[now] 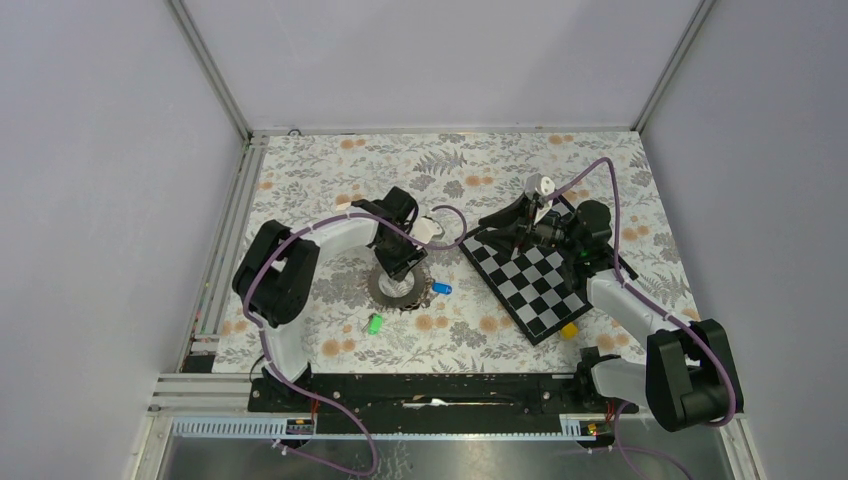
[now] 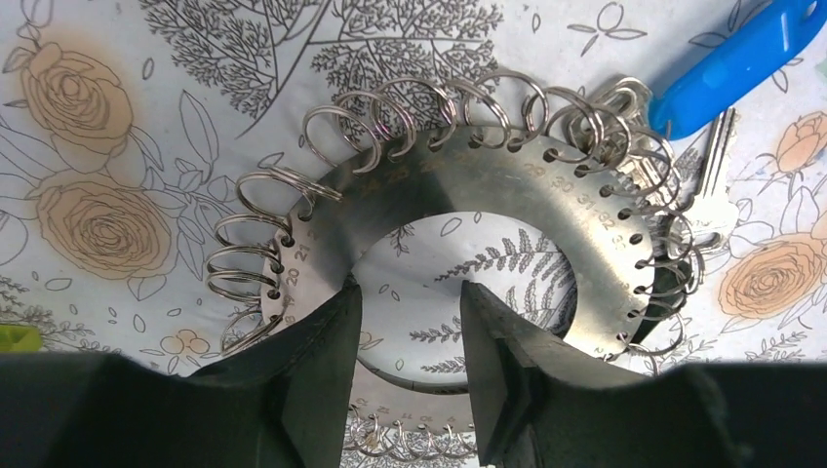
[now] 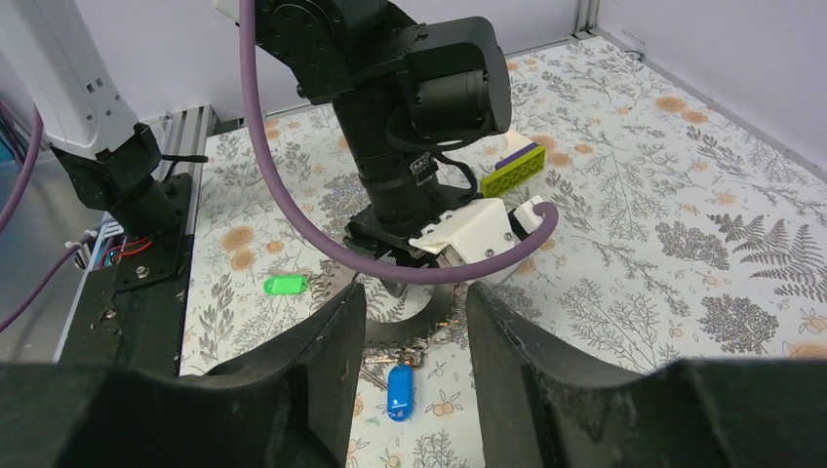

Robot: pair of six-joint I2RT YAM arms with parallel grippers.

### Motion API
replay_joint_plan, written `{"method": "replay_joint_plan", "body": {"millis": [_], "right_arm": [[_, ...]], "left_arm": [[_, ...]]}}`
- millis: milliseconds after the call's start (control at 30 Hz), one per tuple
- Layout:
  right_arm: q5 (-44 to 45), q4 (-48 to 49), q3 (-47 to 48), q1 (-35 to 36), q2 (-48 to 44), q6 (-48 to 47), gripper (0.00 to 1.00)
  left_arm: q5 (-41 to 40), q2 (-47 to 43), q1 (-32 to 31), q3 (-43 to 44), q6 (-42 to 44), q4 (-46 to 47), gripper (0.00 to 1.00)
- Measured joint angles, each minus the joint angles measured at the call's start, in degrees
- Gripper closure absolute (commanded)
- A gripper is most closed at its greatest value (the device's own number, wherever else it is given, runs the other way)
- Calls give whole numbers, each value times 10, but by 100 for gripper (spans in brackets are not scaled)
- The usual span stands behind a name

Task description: Put the keys on the keyring

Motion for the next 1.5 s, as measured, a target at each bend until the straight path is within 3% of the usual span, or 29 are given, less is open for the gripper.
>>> {"method": "replay_joint_plan", "body": {"millis": [267,533,733,1033,1133,1233,1333,1400,1500], "right_arm": [[0,0,0,-6,0,0,50],[0,0,0,-9,1,0,50],[0,0,0,-13,1,0,50],[0,0,0,-17,1,0,47],[0,0,0,-19,1,1,40],[1,-2,0,-25,0,0,26],[7,-22,2,-33,-4,-3,12],[18,-48,9,-38,-10,-15,2],[49,-113,41,-44,-19,-50,0]], "left_arm": [[-2,13,0,13,-11,18,54],[-7,64,0,81,-22,26,53],[-11,97,0,127,-32,31,48],[-31,95,0,127,-40,61,42],[-30,75,0,119,-40,64,40],[-29,37,0,116,-40,68,36],[-28,-9,2,116,-40,80,21],[-24,-37,6,116,-42,94,3],[-14,-71,20,115,-46,114,1]]}}
